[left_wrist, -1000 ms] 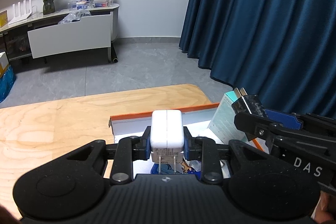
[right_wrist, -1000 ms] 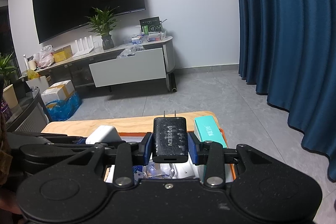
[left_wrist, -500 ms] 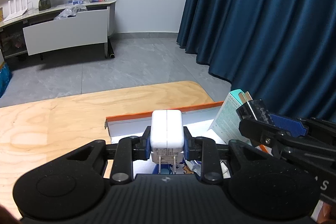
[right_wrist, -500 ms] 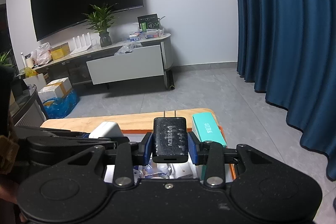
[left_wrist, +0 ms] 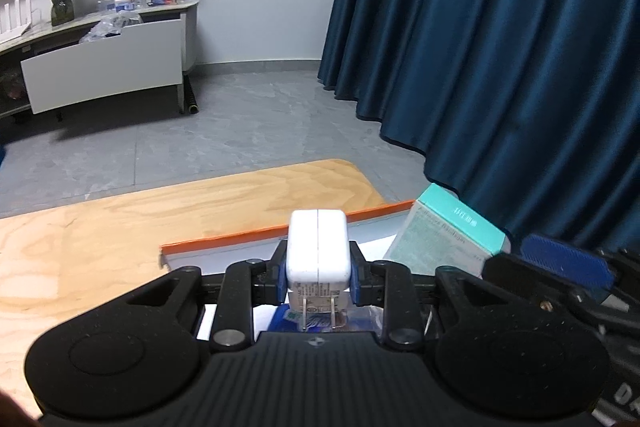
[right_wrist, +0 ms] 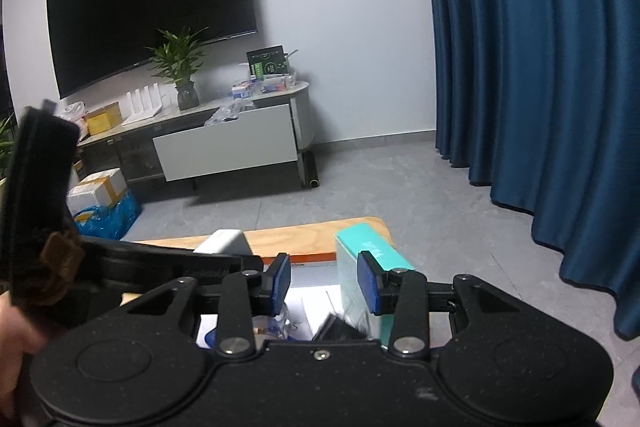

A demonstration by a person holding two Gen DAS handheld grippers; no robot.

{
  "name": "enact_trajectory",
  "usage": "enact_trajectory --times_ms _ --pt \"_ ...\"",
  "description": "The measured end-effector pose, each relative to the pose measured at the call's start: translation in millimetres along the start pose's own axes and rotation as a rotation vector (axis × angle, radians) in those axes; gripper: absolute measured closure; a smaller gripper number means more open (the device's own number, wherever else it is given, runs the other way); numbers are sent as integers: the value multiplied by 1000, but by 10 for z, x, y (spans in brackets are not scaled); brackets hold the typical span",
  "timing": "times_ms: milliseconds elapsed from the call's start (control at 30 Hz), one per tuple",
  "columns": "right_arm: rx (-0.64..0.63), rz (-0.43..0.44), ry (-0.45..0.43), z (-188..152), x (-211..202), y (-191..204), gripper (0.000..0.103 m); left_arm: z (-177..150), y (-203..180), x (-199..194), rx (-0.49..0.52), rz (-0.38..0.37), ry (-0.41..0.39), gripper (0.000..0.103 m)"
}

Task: Organize rigid objects
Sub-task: 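Open both tools to release the adapters and lift away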

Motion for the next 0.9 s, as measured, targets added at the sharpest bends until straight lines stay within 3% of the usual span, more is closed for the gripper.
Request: enact_trajectory --times_ms 100,200,300,367,467,633,900 --pt "7 -2 -5 4 -45 -23 56 -15 -26 55 -31 -38 22 74" --pt "17 -5 -14 23 -95 -42 56 -16 -33 39 -45 -52 24 57" --pt "20 -4 -19 36 -150 -42 56 -13 -46 -81 -24 -46 13 56" --pt "26 0 -22 51 -185 -31 56 -9 -33 -186 -12 -22 7 53" --pt "20 16 -29 78 -271 -6 53 53 -47 -361 21 29 -23 35" --pt "17 32 -31 103 -456 48 47 126 -102 -714 30 94 -67 16" --pt "5 47 -1 9 -798 85 36 -15 -213 -1190 16 170 -86 3"
Point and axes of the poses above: each gripper's, at about its wrist camera, not at the fingertips, and x roughly the way its jaws point, y to its left, z to its top, the point moved 6 cm from there along x, roughly the way its jaws point, and after that the axes turned 15 degrees about -y, right-handed, at the moved point
